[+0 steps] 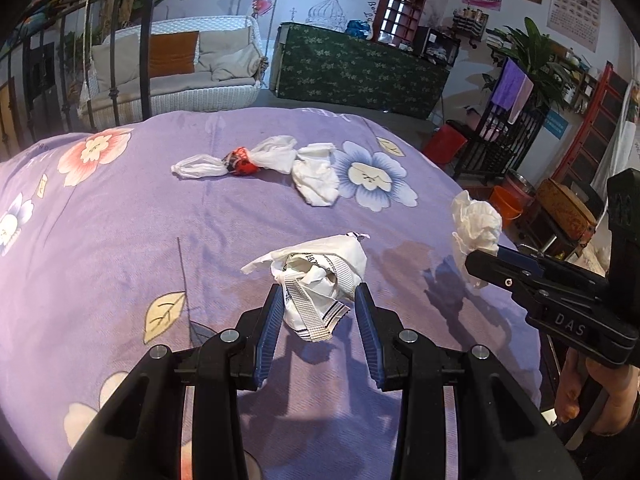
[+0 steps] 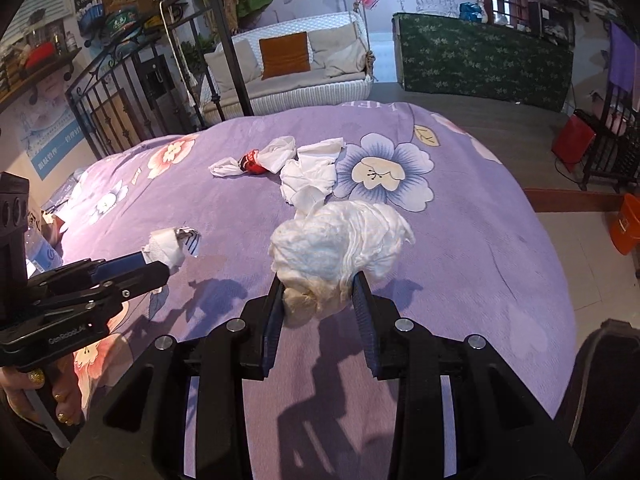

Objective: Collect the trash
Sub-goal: 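Carry the white tissue over the bin with the right tool while the left tool holds the paper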

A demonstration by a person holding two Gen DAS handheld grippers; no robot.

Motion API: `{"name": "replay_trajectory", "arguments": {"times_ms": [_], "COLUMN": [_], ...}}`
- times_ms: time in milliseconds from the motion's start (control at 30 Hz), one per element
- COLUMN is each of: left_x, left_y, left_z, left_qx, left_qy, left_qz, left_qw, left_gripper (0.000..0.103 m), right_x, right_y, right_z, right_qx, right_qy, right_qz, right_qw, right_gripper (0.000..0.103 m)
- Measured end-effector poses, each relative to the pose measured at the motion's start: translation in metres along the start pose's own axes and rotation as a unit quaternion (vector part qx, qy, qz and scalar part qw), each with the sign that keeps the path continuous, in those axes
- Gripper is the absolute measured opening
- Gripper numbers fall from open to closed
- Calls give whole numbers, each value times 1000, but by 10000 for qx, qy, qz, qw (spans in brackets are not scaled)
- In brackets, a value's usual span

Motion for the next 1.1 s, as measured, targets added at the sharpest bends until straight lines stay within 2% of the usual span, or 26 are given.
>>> {"name": "replay_trajectory", "arguments": {"times_ms": [267, 533, 900, 1100], "left_x": [-44, -88, -145, -168], "left_y": [8, 12, 8, 2], "left_z": [-19, -40, -65, -81], "left_qx": [53, 161, 360, 521], "left_qy": [-241, -545, -952, -1138], "left_qz": [-368, -742, -1169, -1353], "left_qw": [9990, 9956, 9879, 9829], "left_gripper": [36, 36, 36, 36], "right_x": [-21, -71, -147, -175], "right_y": [51, 103, 166, 176], "right_z": [-31, -82, -146, -179], "right_qx": [-263, -271, -185, 15], "right_qy": [-321, -825, -1554, -1955], "right_qz": [-305, -873, -1775, -2062], "right_qw": [9987, 9924, 9716, 9588], "right_gripper": [34, 34, 34, 35]}}
Point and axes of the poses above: each gripper's, at about its wrist camera, not at the fingertips, and y roughly against the way its jaws point, x to its left, z to its top, the point moved 9 cm from there along -y, roughly the way its jaws point, and after that the axes turned 13 degrees about y, right-handed, at the moved point
